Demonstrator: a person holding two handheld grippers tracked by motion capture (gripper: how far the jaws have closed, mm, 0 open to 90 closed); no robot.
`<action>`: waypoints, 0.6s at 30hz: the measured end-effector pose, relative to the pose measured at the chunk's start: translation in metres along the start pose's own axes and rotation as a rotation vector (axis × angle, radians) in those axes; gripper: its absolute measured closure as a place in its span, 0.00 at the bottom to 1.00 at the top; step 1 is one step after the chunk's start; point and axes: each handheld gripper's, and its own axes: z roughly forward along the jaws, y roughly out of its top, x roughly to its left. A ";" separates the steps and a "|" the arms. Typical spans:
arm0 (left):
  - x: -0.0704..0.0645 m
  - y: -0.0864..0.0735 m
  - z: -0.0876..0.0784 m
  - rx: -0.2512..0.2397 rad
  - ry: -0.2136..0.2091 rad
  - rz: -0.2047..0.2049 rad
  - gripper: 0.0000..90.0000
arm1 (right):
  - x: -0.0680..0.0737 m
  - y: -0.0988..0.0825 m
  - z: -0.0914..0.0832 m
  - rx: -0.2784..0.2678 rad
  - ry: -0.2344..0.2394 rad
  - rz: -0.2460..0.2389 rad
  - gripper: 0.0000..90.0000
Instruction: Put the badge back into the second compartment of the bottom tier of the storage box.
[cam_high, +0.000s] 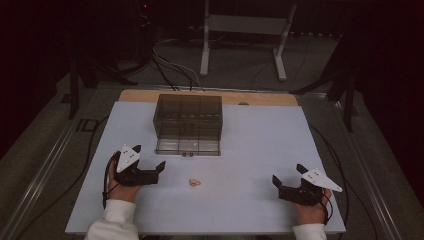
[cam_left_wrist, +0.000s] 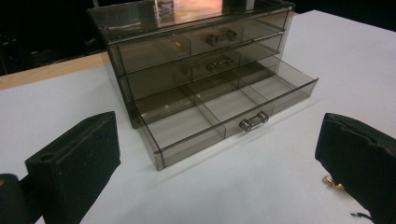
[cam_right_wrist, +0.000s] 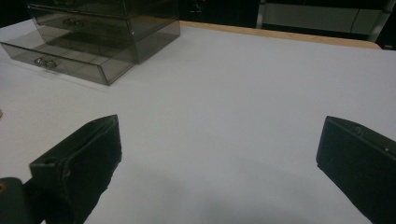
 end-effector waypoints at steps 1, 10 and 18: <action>0.000 0.001 0.001 0.001 -0.004 0.003 0.01 | 0.000 0.000 0.000 0.000 0.000 0.000 0.00; -0.008 0.005 0.010 0.015 -0.037 0.034 0.01 | 0.000 0.000 0.000 -0.003 -0.001 0.000 0.00; -0.011 0.004 0.016 0.028 -0.056 0.040 0.01 | -0.001 0.000 0.000 -0.001 0.000 0.001 0.00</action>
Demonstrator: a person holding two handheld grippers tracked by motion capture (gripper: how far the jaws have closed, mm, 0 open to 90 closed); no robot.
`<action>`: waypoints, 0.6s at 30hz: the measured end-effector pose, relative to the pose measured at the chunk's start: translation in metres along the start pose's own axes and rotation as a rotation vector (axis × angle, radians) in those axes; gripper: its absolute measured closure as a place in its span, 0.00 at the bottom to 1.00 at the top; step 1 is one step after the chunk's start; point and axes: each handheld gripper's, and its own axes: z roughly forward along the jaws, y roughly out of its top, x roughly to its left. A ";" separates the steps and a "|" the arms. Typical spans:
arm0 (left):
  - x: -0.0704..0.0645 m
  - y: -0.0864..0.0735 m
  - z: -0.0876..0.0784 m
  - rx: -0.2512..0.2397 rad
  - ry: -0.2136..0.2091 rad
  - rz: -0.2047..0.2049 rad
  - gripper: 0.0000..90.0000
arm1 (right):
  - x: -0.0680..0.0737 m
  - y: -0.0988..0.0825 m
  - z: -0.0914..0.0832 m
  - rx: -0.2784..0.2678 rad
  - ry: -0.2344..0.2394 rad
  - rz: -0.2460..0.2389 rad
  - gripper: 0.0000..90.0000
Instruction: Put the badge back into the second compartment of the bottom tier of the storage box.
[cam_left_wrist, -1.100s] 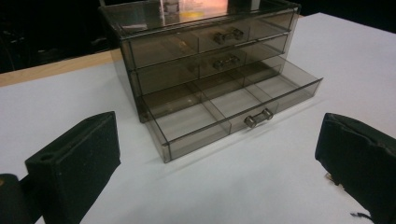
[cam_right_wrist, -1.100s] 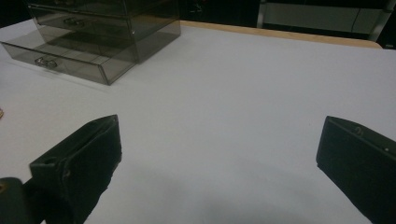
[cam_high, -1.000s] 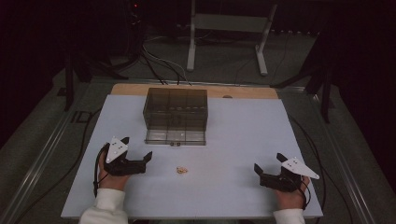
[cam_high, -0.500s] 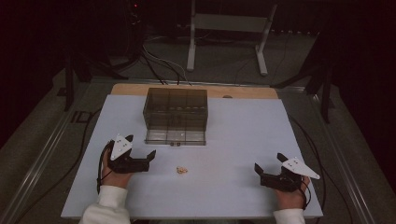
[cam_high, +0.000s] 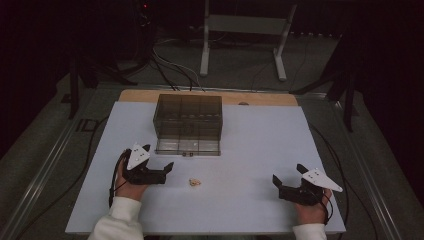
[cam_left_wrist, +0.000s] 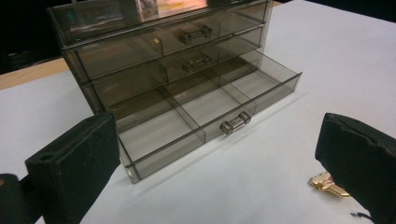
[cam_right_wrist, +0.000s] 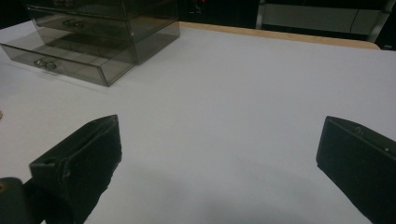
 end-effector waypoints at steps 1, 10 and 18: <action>0.000 0.000 0.001 0.001 -0.001 0.000 0.01 | 0.000 0.000 0.000 0.000 0.000 0.001 0.00; -0.008 -0.002 0.009 0.018 -0.029 0.010 0.01 | 0.000 0.000 0.000 0.000 0.001 0.008 0.00; -0.013 -0.003 0.015 0.030 -0.051 0.017 0.01 | -0.001 0.000 -0.001 -0.004 0.000 0.018 0.00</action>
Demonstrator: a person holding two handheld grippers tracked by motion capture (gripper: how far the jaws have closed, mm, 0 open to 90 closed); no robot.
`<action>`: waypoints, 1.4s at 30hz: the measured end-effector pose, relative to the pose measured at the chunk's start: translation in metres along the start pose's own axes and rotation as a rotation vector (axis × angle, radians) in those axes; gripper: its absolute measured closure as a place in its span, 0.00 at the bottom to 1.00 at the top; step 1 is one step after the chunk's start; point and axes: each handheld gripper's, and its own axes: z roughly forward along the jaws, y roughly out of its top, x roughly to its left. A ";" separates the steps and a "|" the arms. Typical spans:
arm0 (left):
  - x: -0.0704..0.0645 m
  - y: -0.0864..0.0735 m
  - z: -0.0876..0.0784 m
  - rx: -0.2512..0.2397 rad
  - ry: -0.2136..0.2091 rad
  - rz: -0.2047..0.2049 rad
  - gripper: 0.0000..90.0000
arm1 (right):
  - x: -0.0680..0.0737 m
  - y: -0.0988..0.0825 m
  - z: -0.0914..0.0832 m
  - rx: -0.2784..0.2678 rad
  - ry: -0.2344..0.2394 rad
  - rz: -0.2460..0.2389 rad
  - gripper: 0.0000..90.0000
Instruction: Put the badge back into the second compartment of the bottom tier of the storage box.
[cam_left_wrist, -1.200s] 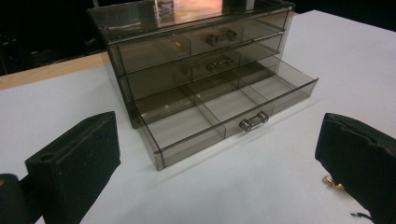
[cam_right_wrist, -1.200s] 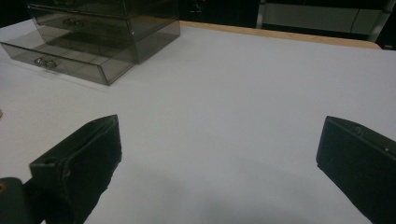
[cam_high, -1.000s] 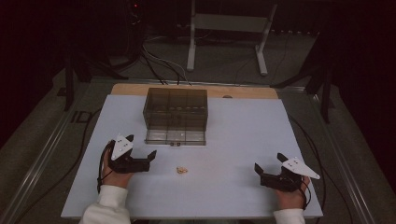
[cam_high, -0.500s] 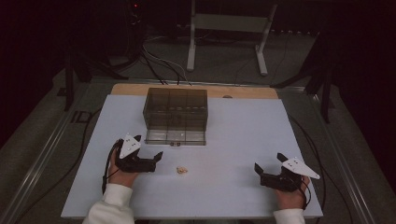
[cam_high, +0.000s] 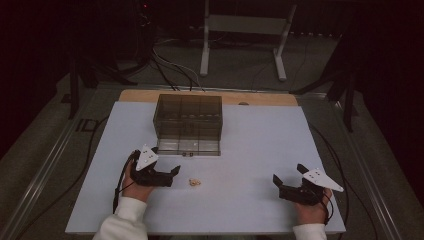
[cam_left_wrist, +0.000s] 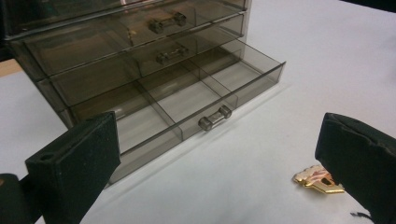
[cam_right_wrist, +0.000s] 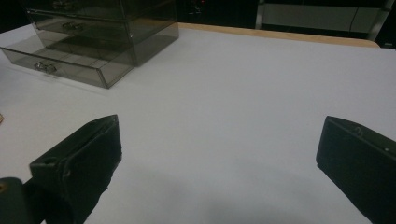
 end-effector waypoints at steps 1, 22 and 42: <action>-0.001 0.000 0.001 -0.001 -0.002 0.000 0.01 | 0.000 0.000 0.000 0.000 0.000 -0.001 0.00; -0.013 -0.006 0.013 0.032 -0.047 0.016 0.01 | 0.000 0.000 0.000 -0.003 0.003 0.004 0.00; -0.026 -0.009 0.025 0.079 -0.106 0.036 0.02 | 0.000 0.000 0.000 -0.004 0.005 0.003 0.00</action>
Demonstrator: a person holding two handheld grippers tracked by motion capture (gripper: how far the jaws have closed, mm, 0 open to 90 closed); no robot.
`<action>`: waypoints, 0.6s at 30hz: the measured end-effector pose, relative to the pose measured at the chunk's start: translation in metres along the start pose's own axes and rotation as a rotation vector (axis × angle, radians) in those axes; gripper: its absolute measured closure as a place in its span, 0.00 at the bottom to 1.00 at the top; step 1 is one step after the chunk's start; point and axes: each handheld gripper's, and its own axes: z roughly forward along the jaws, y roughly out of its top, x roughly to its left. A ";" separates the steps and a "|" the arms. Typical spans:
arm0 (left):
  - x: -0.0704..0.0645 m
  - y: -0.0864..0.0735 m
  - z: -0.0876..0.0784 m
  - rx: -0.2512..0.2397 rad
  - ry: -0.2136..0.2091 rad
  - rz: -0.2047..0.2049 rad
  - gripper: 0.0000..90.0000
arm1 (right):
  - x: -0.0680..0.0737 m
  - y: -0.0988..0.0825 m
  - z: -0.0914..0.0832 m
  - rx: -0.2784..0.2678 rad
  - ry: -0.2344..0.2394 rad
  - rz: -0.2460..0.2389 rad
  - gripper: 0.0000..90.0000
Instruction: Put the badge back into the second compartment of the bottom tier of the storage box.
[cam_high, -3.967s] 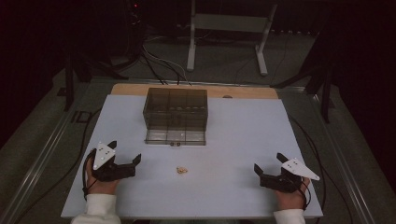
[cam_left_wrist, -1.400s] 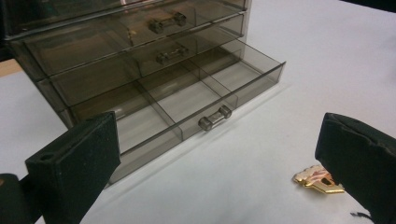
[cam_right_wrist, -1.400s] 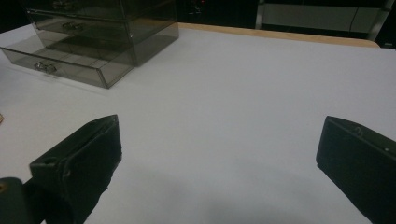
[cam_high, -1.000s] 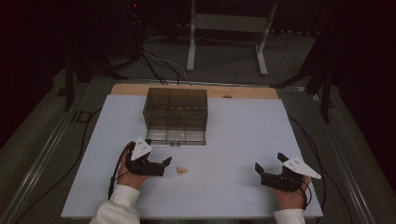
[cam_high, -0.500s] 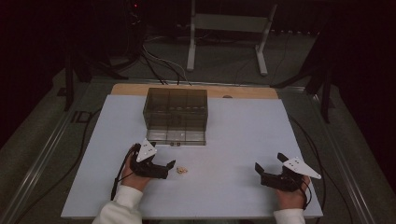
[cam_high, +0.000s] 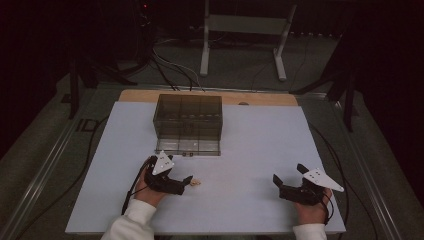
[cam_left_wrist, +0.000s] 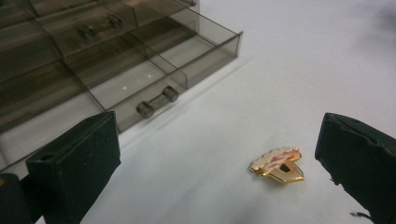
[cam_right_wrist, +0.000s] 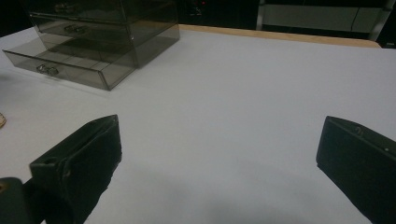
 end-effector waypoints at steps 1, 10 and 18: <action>-0.002 0.000 0.002 0.011 -0.009 0.005 0.02 | 0.000 0.000 0.000 0.000 0.000 0.000 0.00; -0.010 0.000 0.010 0.053 -0.051 0.021 0.05 | 0.000 0.000 0.000 0.000 0.000 0.000 0.00; -0.013 -0.001 0.015 0.110 -0.101 0.026 0.11 | 0.000 0.000 0.000 0.001 0.002 -0.002 0.00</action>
